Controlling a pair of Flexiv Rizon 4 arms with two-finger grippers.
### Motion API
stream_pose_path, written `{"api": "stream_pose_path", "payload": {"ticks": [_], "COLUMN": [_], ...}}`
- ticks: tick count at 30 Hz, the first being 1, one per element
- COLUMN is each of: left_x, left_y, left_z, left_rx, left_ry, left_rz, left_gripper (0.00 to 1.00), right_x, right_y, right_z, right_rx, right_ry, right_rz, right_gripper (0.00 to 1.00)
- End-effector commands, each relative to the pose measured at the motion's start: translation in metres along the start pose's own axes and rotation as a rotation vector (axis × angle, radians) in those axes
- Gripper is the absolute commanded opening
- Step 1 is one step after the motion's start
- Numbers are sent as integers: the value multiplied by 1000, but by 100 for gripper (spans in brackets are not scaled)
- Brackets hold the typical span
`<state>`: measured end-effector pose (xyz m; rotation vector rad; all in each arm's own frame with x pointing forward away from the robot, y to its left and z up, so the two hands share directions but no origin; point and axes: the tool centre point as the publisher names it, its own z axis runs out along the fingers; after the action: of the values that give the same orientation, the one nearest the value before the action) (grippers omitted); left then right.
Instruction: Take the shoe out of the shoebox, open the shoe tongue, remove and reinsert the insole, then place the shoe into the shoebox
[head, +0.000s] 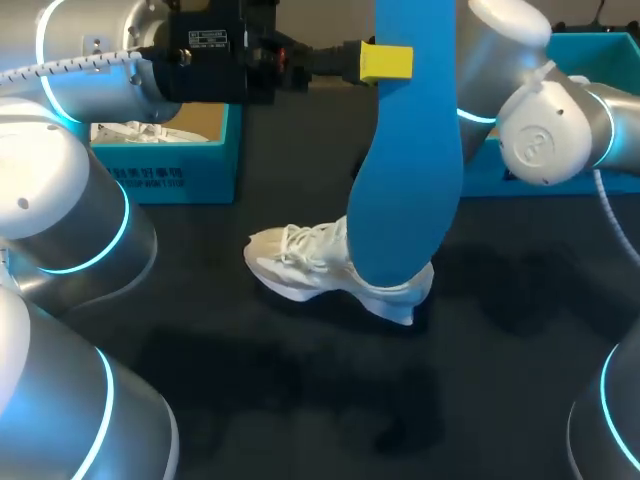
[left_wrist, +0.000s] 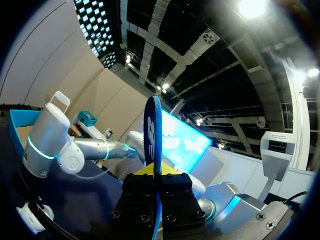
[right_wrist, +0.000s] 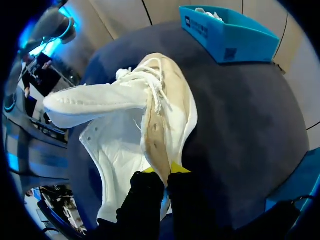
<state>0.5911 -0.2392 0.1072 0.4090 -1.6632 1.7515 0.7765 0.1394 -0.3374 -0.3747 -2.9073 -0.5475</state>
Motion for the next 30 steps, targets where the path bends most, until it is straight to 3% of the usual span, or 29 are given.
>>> {"api": "stream_pose_path", "payload": {"ticks": [1,13,15,20,30], "left_x": [0,0,0,0,0], "left_y": [2,2,2,2,2], "left_z": [0,0,0,0,0], "left_rx": [2,2,2,2,2], "left_ry": [-2,-2,-2,-2,-2], "left_rz": [-1,-1,-1,-1,-1], "left_gripper": [0,0,0,0,0], "right_x": [3,3,10,20,29], "right_y": [-6,-6,-6,-14,-15], "right_z": [-3,-3,2,4,-4], "right_rx": [-19,-19,-12,-143,-312], "right_ry": [-7,-7,26,19,29], "right_rz": [1,1,85,375,714], "right_gripper": [0,0,0,0,0]}}
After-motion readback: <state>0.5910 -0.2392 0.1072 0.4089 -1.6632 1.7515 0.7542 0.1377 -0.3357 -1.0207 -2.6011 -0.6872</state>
